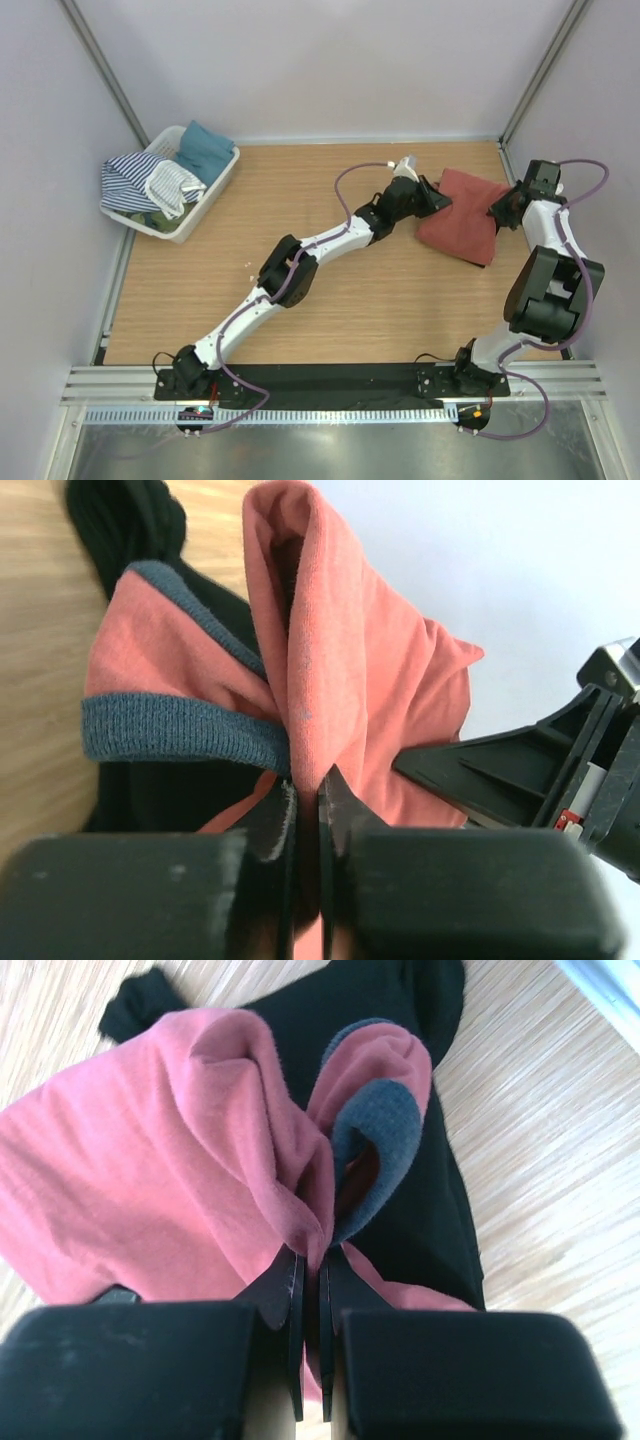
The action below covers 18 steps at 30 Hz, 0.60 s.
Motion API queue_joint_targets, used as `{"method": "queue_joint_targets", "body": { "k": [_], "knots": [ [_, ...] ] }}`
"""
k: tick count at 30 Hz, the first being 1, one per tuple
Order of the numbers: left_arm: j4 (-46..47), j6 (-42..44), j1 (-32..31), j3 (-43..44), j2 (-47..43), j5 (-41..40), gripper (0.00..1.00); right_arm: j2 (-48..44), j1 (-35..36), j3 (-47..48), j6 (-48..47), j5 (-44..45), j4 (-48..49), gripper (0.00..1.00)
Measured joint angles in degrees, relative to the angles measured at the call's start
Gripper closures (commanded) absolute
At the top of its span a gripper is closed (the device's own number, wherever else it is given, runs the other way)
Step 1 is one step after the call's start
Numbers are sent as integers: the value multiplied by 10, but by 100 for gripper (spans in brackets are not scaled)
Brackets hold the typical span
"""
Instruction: Fold and stack the tank tops
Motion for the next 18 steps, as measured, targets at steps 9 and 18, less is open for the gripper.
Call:
{"method": "queue_joint_targets", "body": {
  "k": [9, 18],
  "knots": [
    [49, 45, 1, 20, 27, -64, 9, 66, -24, 8, 35, 0, 54, 53],
    [33, 118, 26, -123, -118, -72, 3, 115, -28, 49, 47, 28, 48, 22]
  ]
}}
